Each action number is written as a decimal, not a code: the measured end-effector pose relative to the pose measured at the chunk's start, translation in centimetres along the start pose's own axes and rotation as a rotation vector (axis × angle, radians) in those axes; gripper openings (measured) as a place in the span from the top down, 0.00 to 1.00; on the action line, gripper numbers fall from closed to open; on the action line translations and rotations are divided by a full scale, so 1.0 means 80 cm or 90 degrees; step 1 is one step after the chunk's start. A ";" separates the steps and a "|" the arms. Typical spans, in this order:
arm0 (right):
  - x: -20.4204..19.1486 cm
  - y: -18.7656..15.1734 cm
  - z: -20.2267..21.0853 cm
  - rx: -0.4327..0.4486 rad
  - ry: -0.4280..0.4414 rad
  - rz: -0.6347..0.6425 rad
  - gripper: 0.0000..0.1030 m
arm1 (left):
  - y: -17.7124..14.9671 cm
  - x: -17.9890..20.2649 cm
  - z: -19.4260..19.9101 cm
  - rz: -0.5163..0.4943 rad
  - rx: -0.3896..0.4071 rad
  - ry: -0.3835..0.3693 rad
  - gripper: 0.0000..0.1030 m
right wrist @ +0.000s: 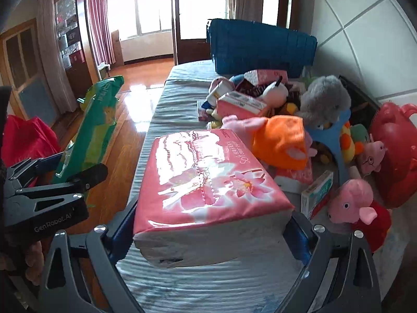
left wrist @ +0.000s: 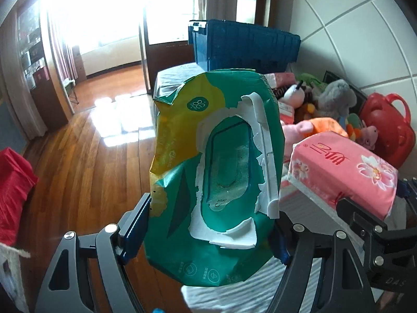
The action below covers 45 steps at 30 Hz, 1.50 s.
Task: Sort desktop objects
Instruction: 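Lift and carry the wet-wipe pack and tissue pack over the blue crate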
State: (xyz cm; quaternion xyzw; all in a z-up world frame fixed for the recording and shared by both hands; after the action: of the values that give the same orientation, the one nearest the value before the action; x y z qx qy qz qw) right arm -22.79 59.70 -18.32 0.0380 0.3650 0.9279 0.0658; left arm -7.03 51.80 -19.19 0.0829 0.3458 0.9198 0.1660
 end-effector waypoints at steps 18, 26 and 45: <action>-0.140 0.156 0.004 0.106 -0.129 -0.066 0.06 | 0.128 -0.130 -0.011 -0.110 0.045 -0.117 0.24; -0.073 0.207 -0.092 0.071 -0.188 -0.119 0.06 | 0.205 -0.076 -0.127 -0.204 -0.014 -0.185 0.24; 0.088 0.371 -0.215 0.042 -0.362 -0.272 0.06 | 0.431 0.069 -0.310 -0.375 -0.022 -0.340 0.24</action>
State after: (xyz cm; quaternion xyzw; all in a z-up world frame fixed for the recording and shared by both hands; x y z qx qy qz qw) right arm -34.63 27.64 -10.46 0.2197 0.3613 0.8332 0.3562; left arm -27.38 14.36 -14.65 0.2134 0.2837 0.7847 0.5082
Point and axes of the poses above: each gripper's, at about its wrist camera, not at the fingertips, and z roughly against the way its jaws point, x to its right, y to its top, the point moved 5 cm from there along -z, roughly the way its jaws point, and after that the axes turned 2 degrees about -x, right-handed, at the moved point
